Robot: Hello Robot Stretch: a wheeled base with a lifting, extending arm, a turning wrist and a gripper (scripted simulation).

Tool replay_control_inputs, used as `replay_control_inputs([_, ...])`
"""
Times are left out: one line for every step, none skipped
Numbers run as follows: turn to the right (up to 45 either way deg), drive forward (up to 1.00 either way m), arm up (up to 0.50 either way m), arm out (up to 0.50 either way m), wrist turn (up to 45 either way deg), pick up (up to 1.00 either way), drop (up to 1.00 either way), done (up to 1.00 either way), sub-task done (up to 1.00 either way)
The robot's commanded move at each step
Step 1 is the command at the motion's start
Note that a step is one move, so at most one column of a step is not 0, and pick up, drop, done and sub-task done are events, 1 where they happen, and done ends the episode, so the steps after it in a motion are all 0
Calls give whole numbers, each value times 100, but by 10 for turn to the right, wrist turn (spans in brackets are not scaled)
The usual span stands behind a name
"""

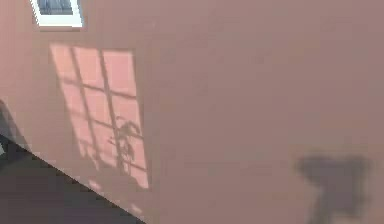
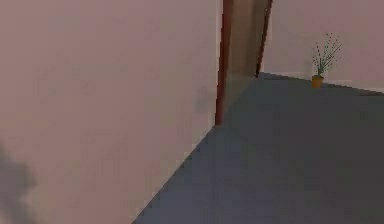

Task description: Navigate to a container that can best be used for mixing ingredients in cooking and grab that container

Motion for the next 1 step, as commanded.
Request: replay_control_inputs([-450, 0, 0, 0, 0, 0, 0, 0, 0])
